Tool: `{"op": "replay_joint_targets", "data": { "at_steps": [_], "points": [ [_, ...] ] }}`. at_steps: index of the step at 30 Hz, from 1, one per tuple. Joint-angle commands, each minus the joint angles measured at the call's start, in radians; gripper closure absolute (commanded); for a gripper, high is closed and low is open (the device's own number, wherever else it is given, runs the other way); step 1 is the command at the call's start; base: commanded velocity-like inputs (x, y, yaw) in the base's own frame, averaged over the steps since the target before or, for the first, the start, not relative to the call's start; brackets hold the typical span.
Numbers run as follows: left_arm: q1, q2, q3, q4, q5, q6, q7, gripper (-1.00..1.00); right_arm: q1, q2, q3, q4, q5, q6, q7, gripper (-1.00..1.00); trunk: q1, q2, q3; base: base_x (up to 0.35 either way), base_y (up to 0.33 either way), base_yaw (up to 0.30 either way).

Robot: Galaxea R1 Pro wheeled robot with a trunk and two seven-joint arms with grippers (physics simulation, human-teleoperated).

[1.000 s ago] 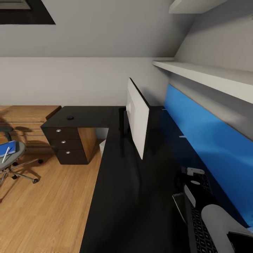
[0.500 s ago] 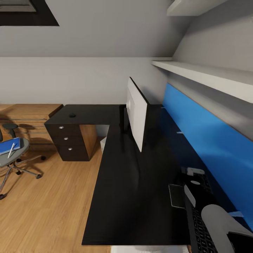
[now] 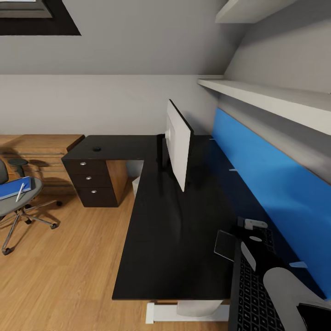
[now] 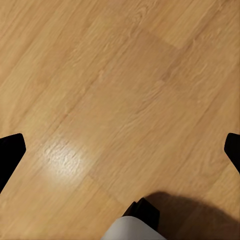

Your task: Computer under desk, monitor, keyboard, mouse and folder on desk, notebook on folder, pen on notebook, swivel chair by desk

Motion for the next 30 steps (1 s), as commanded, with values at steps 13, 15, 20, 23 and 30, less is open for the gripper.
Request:
{"op": "replay_joint_targets", "data": {
  "at_steps": [13, 15, 20, 23, 30],
  "points": [
    [-0.001, 0.001, -0.008, -0.001, 0.01, -0.005, 0.006, -1.0, 0.0, 0.002, -0.004, 0.017, -0.009, 0.005, -0.002, -1.0, 0.0, 0.0, 0.008, 0.0, 0.0, 0.0],
    [-0.001, 0.001, -0.008, -0.001, 0.01, -0.005, 0.006, -1.0, 0.0, 0.002, -0.004, 0.017, -0.009, 0.005, -0.002, -1.0, 0.0, 0.0, 0.011, 0.0, 0.0, 0.0],
    [-0.001, 0.001, -0.008, -0.001, 0.01, -0.005, 0.006, -1.0, 0.0, 0.002, -0.004, 0.017, -0.009, 0.005, -0.002, -1.0, 0.0, 0.0, 0.018, 0.0, 0.0, 0.0],
    [-0.001, 0.001, -0.008, -0.001, 0.01, -0.005, 0.006, -1.0, 0.0, 0.002, -0.004, 0.017, -0.009, 0.005, -0.002, -1.0, 0.0, 0.0, 0.022, 0.0, 0.0, 0.0],
    [-0.001, 0.001, -0.008, -0.001, 0.01, -0.005, 0.006, -1.0, 0.0, 0.002, -0.004, 0.014, -0.009, 0.005, -0.003, -1.0, 0.0, 0.0, 0.031, 0.0, 0.0, 0.0]
  ]
}}
